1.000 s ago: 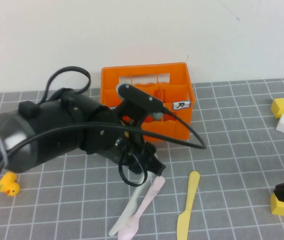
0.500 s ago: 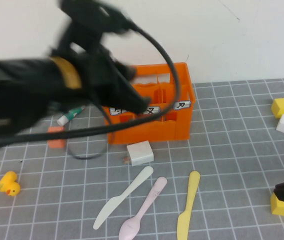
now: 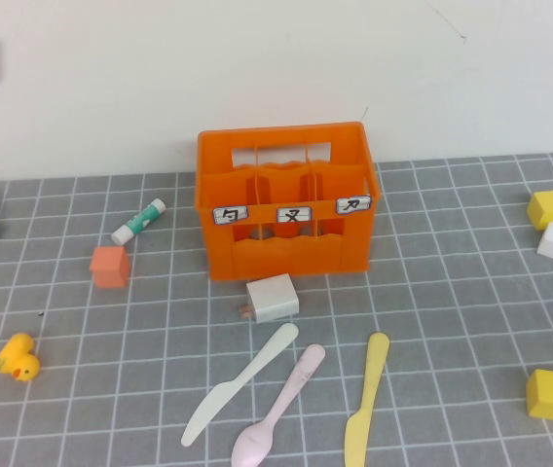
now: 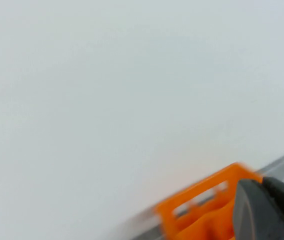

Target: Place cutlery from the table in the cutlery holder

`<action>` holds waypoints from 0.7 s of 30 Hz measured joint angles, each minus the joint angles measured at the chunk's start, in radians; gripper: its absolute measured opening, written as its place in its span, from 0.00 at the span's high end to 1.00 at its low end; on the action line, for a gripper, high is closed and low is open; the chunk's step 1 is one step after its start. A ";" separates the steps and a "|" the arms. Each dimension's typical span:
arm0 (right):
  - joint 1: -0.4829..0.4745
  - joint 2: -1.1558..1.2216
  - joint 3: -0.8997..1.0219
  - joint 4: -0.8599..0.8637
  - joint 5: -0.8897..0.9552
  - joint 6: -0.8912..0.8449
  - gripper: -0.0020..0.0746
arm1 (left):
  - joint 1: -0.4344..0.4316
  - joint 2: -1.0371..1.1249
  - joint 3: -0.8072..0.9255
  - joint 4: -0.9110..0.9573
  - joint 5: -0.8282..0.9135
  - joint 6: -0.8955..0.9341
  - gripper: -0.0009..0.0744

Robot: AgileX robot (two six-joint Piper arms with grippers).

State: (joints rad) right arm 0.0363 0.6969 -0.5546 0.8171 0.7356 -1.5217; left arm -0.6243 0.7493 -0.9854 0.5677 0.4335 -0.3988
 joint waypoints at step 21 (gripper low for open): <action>0.000 -0.271 0.185 -0.029 -0.105 0.203 0.98 | 0.000 -0.531 0.568 0.579 0.207 -0.652 0.99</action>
State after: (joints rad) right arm 0.0363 0.4257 -0.3693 0.7882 0.6304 -1.3189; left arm -0.6243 0.2186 -0.4175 1.1463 0.6404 -1.0511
